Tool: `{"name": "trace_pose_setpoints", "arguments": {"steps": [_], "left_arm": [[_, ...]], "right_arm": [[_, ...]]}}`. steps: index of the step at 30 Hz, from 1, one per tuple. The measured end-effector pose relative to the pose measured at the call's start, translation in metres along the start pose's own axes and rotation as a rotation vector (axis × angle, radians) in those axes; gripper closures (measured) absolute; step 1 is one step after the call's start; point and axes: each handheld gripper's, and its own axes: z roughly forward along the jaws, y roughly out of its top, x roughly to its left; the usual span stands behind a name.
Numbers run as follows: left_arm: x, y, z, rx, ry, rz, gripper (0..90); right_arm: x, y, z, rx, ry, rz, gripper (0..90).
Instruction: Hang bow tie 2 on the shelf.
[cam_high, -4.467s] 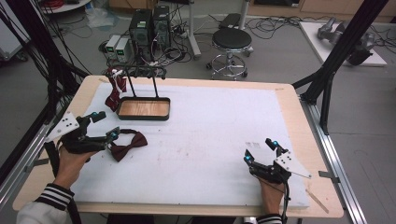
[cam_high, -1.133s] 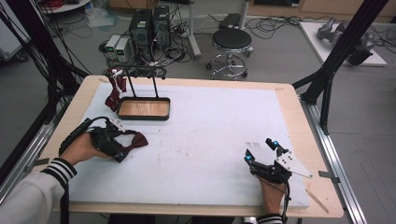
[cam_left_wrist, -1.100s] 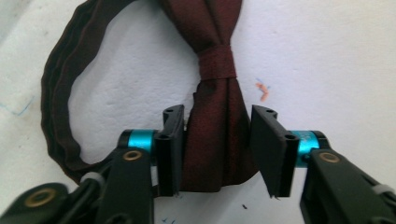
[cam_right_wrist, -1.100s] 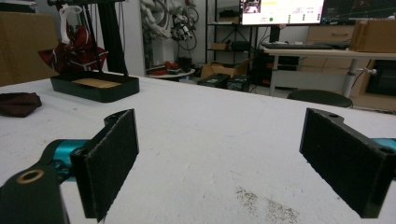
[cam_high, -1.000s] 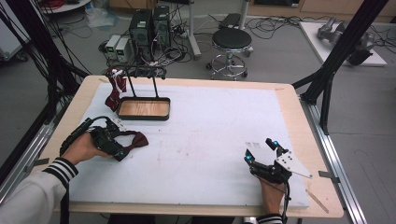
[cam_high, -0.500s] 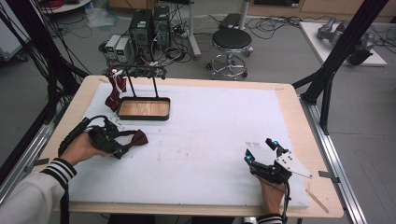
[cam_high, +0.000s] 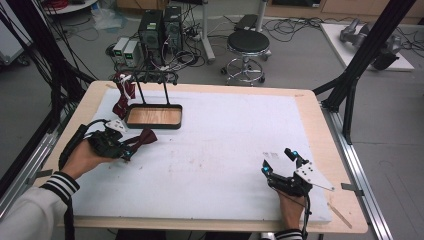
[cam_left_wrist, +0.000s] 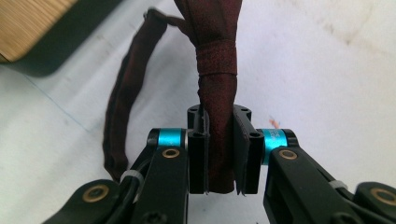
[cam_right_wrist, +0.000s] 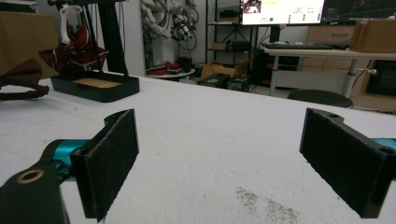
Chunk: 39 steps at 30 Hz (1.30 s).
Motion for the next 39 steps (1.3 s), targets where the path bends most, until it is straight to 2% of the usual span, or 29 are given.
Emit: {"name": "trace_pose_setpoints", "arguments": {"steps": [1,6,8,14,20,21,25,34,39], "left_arm": [[0.0,0.0,-0.002,-0.015,0.005,-0.005,78.0],[0.004,0.003,-0.015,-0.181,0.036,-0.044,78.1],[0.005,0.003,-0.02,-0.223,0.05,-0.051,78.2],[0.005,0.004,-0.028,-0.305,0.079,-0.064,78.5],[0.005,0.007,-0.04,-0.45,0.121,-0.07,78.5],[0.005,0.009,-0.042,-0.466,0.134,-0.068,78.6],[0.008,0.015,-0.05,-0.519,0.168,-0.102,78.6],[0.012,0.031,-0.062,-0.609,0.246,-0.116,78.7],[0.017,0.043,-0.066,-0.652,0.267,-0.136,78.7]], "right_arm": [[0.0,0.0,0.0,0.0,0.0,0.001,10.9],[0.0,0.0,0.0,0.001,-0.001,0.0,10.9],[0.0,0.0,0.0,0.0,0.0,0.0,10.9],[0.0,0.0,0.0,0.0,-0.001,0.001,10.9],[0.0,0.0,0.0,0.0,0.0,-0.001,10.9],[0.0,0.0,0.0,0.001,0.001,0.001,10.9],[0.0,0.0,0.0,0.0,0.0,0.0,10.9],[0.0,0.0,0.0,0.0,0.0,-0.001,10.9],[0.0,0.0,0.0,0.001,0.001,-0.001,10.9]]}}
